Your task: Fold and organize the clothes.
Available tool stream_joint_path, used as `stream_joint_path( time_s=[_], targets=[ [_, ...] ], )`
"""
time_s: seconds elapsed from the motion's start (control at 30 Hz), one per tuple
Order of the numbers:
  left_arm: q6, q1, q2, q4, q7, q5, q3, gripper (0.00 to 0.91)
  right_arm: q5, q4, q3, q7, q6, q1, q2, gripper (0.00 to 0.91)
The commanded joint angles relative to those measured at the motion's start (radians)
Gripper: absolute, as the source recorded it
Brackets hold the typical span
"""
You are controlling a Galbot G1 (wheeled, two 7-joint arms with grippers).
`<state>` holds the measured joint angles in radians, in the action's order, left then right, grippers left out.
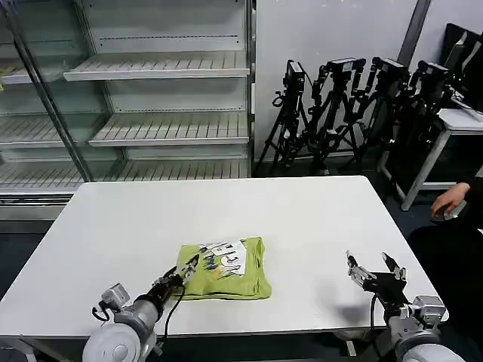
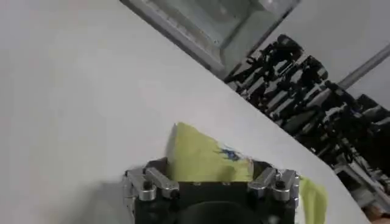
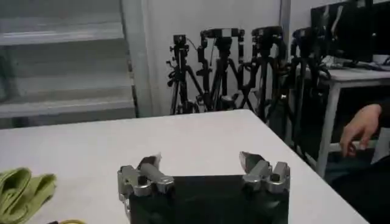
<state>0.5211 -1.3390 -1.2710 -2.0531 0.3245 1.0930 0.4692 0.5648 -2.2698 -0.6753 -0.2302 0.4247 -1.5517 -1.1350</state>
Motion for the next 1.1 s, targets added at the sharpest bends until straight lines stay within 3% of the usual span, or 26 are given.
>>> stream_joint_path(
  time_s=[0.03, 0.13, 0.23, 0.27, 0.3, 0.37, 0.57, 1.1],
  targets=[
    [-0.021, 0.057, -0.019, 0.073, -0.001, 0.037, -0.04, 0.907, 0.0, -0.006, -0.006, -0.005, -0.017, -0.008, -0.003, 0.907],
    [-0.02, 0.06, -0.024, 0.066, -0.002, 0.063, -0.044, 0.907, 0.005, -0.01, -0.006, -0.012, -0.031, -0.008, -0.004, 0.907],
    [-0.03, 0.049, -0.025, 0.057, -0.003, 0.066, -0.058, 0.554, 0.01, -0.011, -0.007, -0.017, -0.034, -0.005, -0.004, 0.907],
    [-0.038, 0.047, -0.025, 0.057, -0.003, 0.066, -0.061, 0.353, 0.011, -0.013, -0.007, -0.018, -0.034, -0.005, -0.003, 0.907],
    [-0.042, 0.047, -0.027, 0.057, -0.002, 0.066, -0.062, 0.242, 0.012, -0.014, -0.007, -0.019, -0.034, -0.005, -0.003, 0.907],
    [-0.051, 0.049, -0.03, 0.06, -0.001, 0.069, -0.061, 0.141, 0.013, -0.018, -0.008, -0.021, -0.034, -0.005, -0.002, 0.907],
    [-0.064, 0.05, -0.028, 0.062, 0.005, 0.091, -0.053, 0.081, 0.014, -0.026, -0.008, -0.026, -0.032, -0.005, -0.006, 0.907],
    [-0.08, 0.044, -0.043, 0.029, 0.023, 0.229, -0.009, 0.081, 0.026, -0.04, -0.01, -0.028, -0.032, -0.007, -0.009, 0.907]
  ],
)
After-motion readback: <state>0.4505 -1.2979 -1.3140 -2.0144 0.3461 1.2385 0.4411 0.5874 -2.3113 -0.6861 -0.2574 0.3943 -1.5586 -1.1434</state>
